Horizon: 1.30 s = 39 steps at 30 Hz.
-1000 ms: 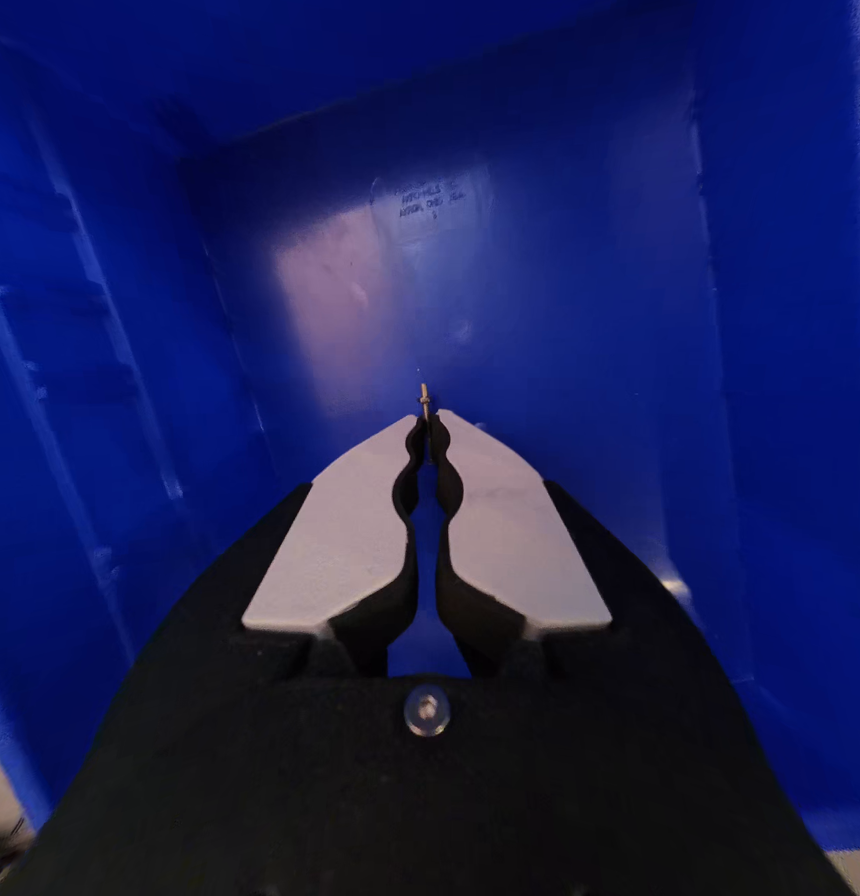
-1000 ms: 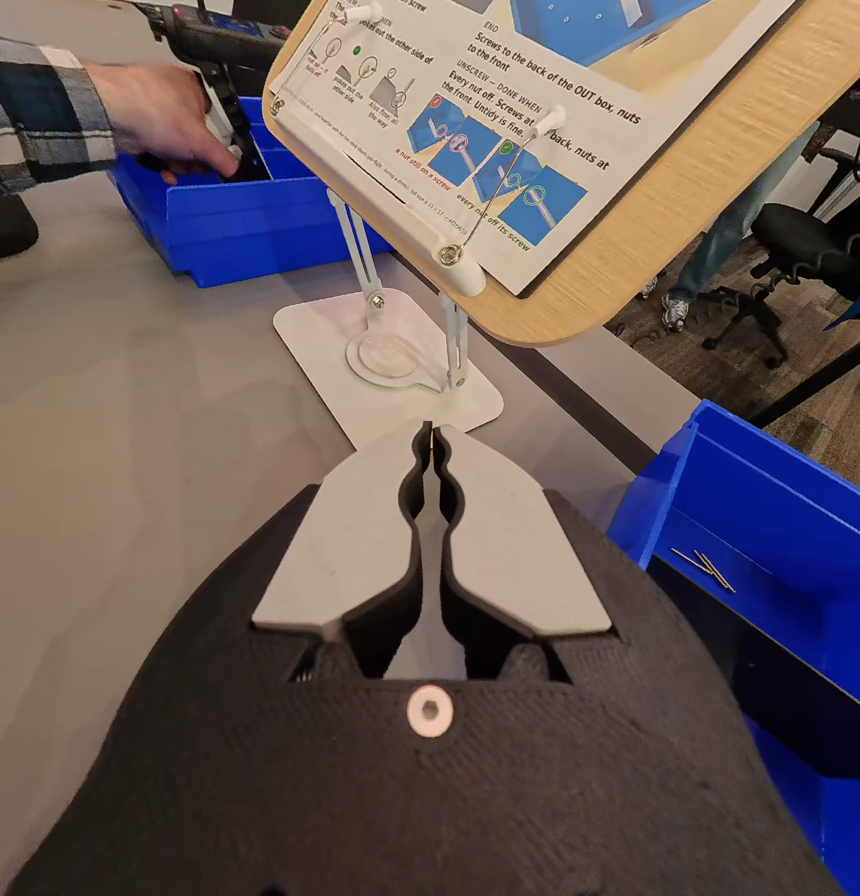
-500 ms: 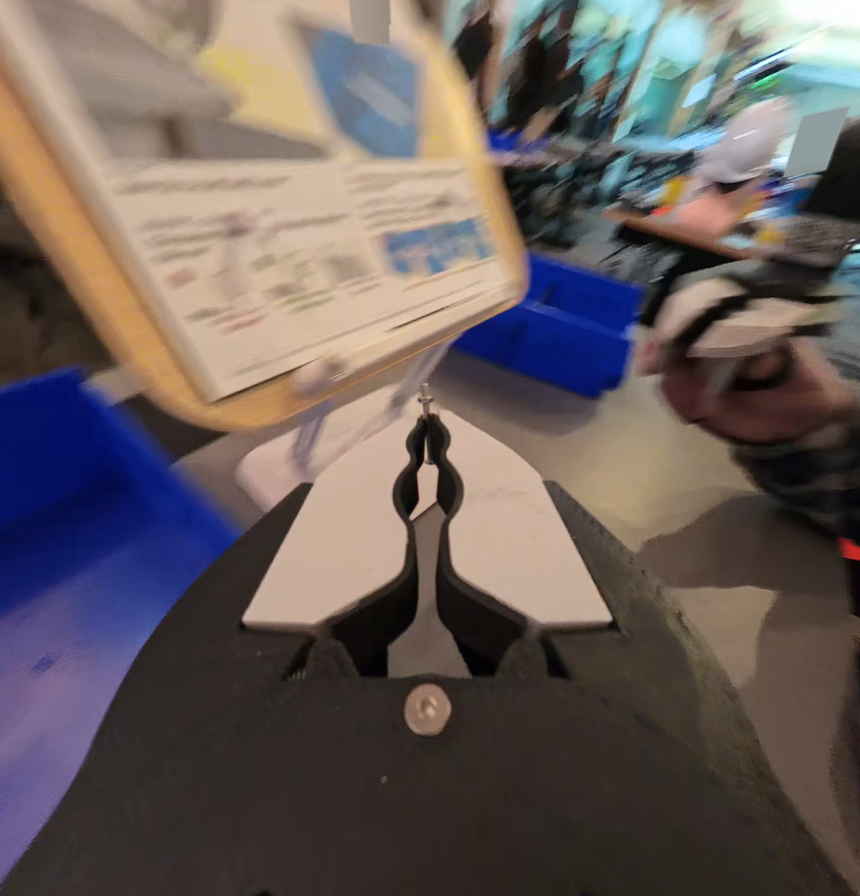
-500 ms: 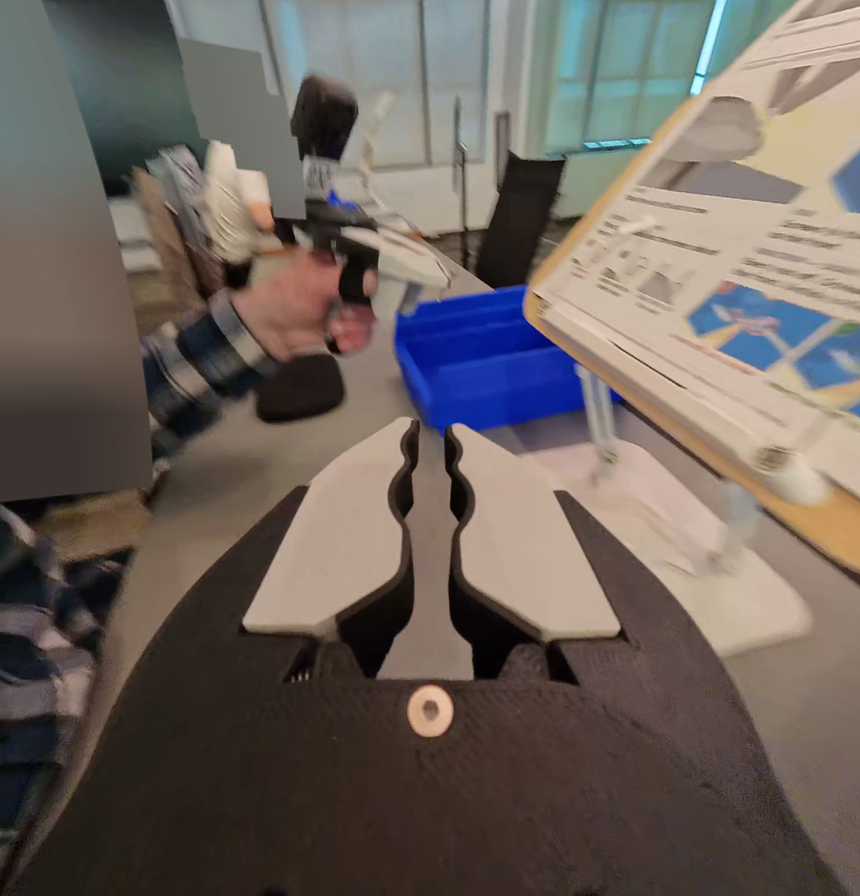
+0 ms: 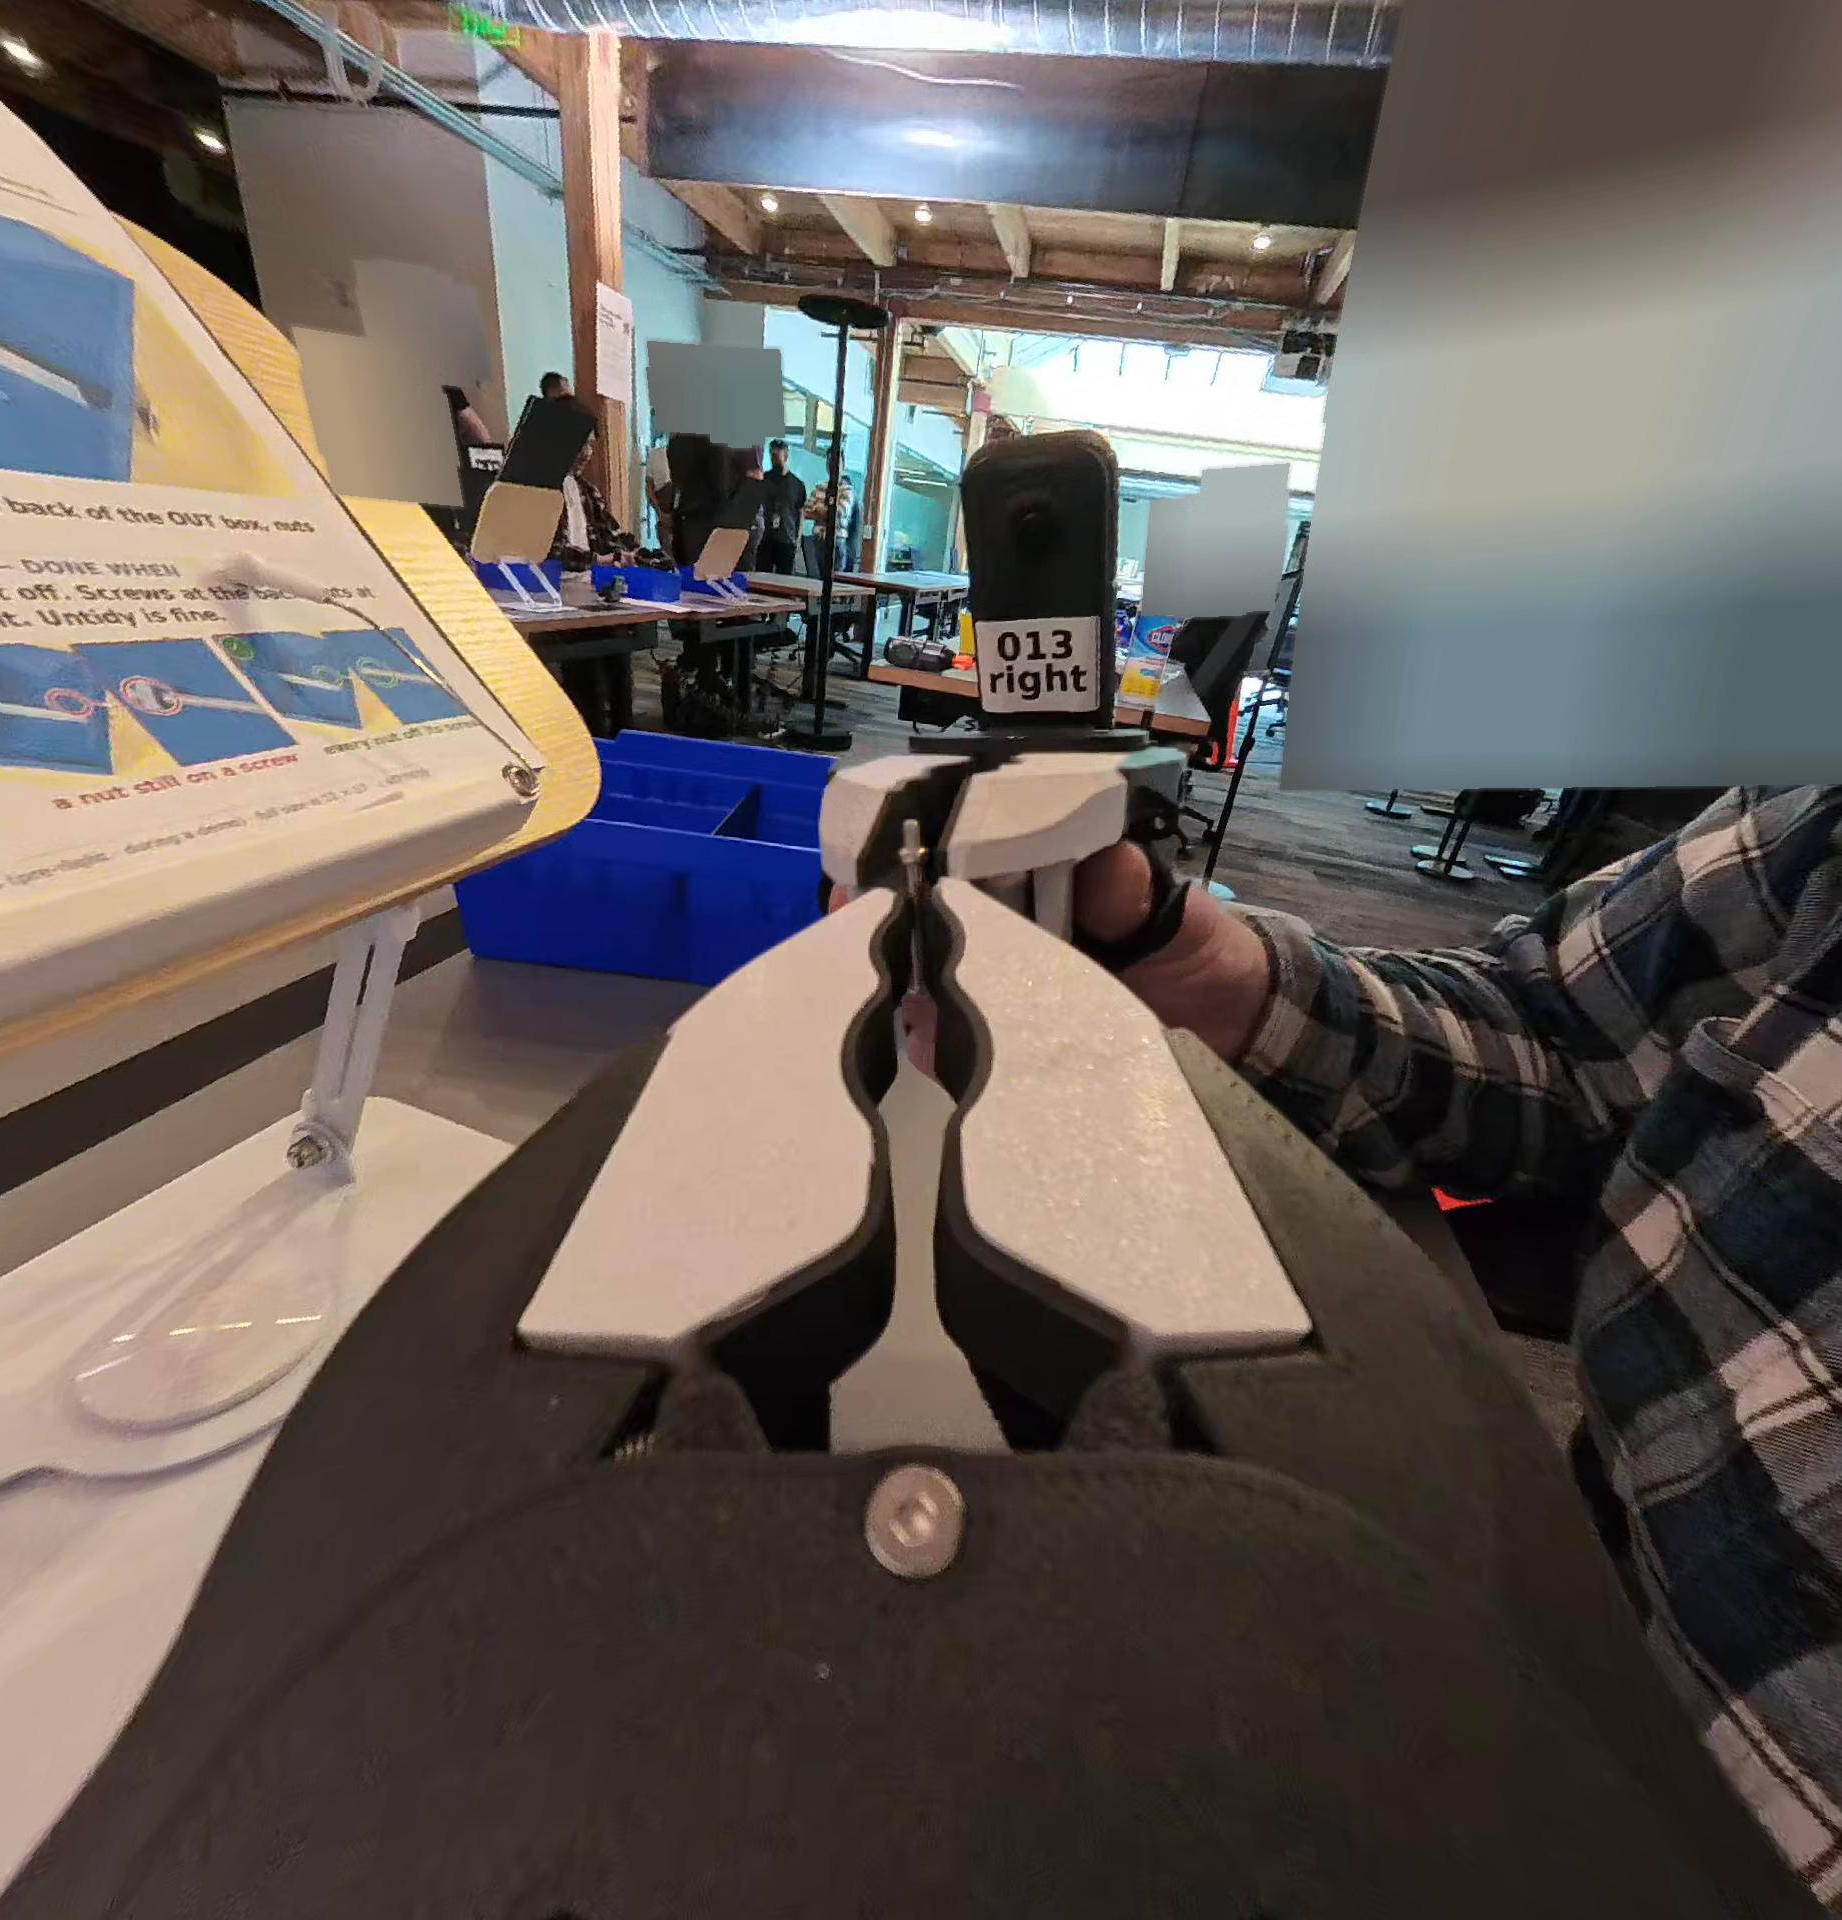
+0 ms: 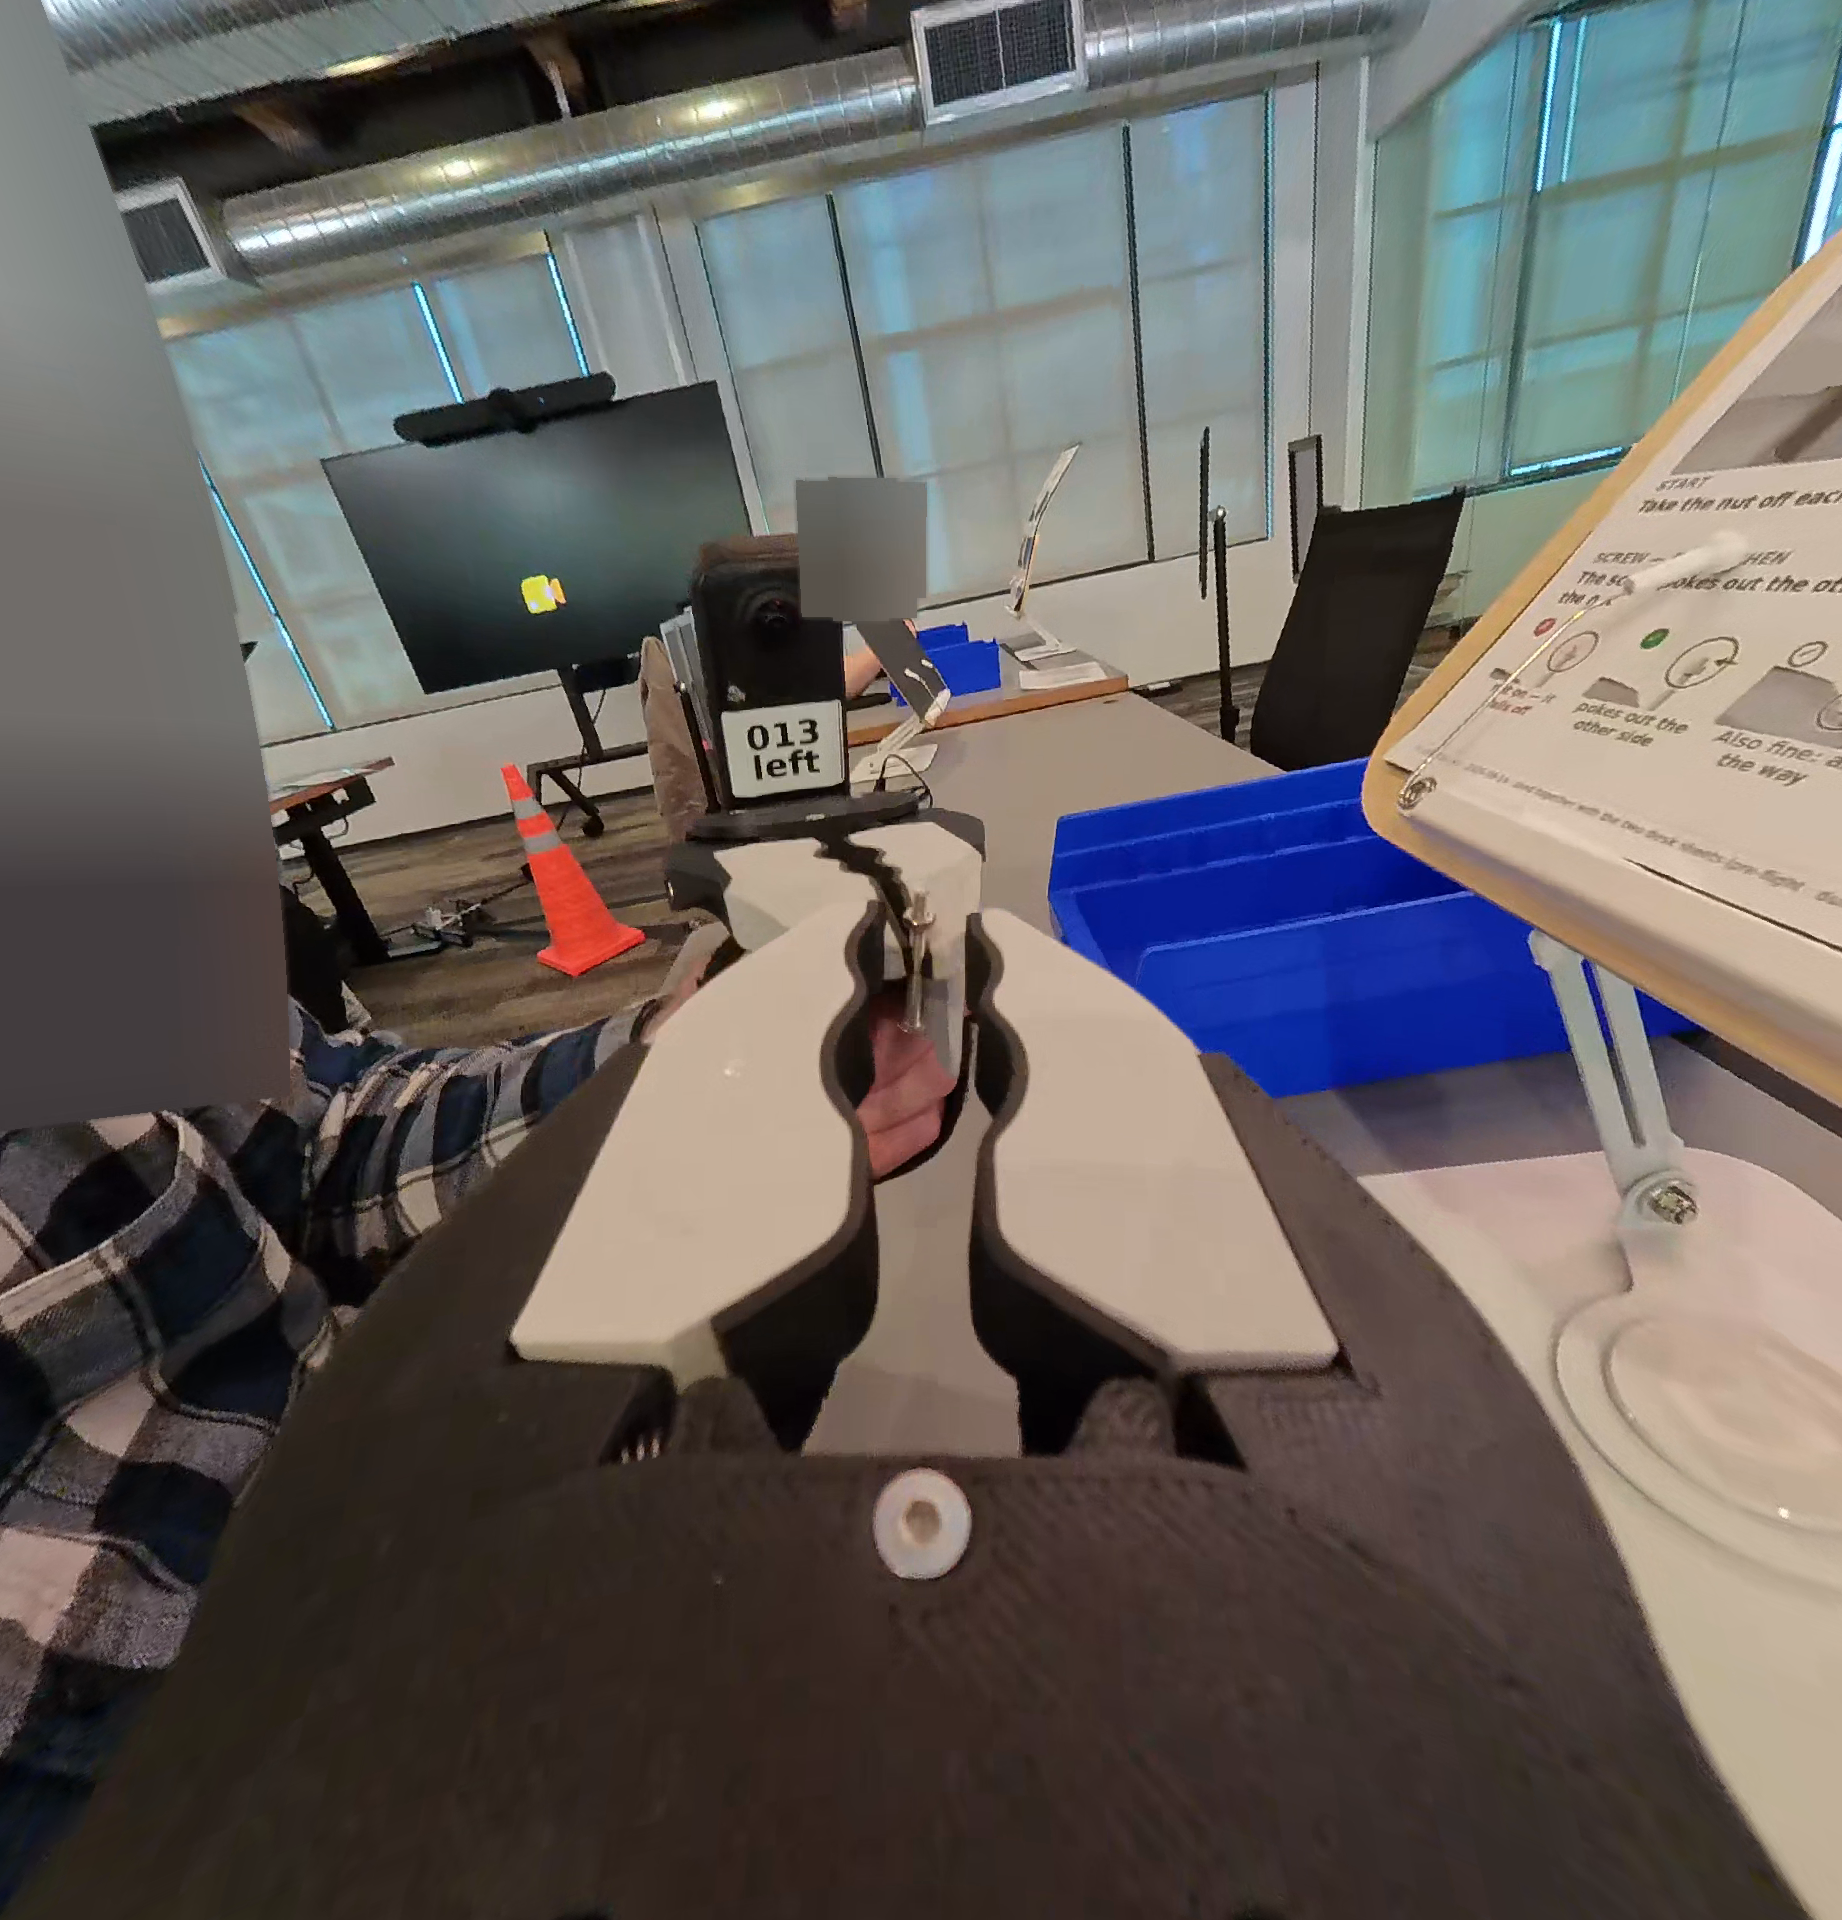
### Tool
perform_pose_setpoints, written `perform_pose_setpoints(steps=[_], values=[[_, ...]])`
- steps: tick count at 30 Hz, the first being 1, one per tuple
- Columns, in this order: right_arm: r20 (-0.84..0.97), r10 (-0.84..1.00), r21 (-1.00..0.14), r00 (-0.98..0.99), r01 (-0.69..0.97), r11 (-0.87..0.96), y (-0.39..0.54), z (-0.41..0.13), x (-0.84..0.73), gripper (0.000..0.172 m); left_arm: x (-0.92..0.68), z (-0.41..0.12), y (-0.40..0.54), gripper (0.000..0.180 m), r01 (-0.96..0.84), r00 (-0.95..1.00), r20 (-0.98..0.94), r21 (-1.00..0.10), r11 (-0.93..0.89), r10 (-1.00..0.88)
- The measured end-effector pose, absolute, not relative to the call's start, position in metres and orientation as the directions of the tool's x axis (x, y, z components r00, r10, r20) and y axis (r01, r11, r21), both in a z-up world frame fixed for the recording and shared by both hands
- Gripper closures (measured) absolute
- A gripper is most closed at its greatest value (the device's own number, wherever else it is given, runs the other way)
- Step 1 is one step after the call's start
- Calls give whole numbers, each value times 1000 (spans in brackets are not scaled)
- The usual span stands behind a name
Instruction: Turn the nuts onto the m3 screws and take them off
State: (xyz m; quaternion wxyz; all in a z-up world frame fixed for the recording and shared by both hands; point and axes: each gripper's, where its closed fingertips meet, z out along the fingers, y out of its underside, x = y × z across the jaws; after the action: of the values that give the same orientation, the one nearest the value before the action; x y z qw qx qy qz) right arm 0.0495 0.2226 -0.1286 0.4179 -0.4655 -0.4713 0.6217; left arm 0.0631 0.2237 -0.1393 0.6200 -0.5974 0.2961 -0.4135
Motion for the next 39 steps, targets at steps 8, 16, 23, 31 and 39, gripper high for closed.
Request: perform_pose_setpoints(steps=[8, 16, 23, 31, 39], values=[[-191, 954, -973, -231, -80, -215, 224, -132, 53, 166, 71, -145, 227, 179, 155, 464, 132, -986, -67, -876], [-184, 948, -975, -261, -70, -209, 229, -131, 64, 166, 82, -157, 234, 144, 81, 451, 118, -992, -91, -885], [-144, 956, -987, -257, -36, -158, 225, -137, 64, 166, 93, -165, 230, 175, 36, 385, 118, -993, -113, -916], [-145, 970, -986, -197, -54, -159, 235, -133, 64, 135, 89, -161, 234, 177, 50, 421, 77, -997, -61, -904], [-149, 978, -987, -145, -36, -155, 238, -138, 53, 115, 96, -161, 230, 177, 48, 406, 49, -998, -32, -913]])
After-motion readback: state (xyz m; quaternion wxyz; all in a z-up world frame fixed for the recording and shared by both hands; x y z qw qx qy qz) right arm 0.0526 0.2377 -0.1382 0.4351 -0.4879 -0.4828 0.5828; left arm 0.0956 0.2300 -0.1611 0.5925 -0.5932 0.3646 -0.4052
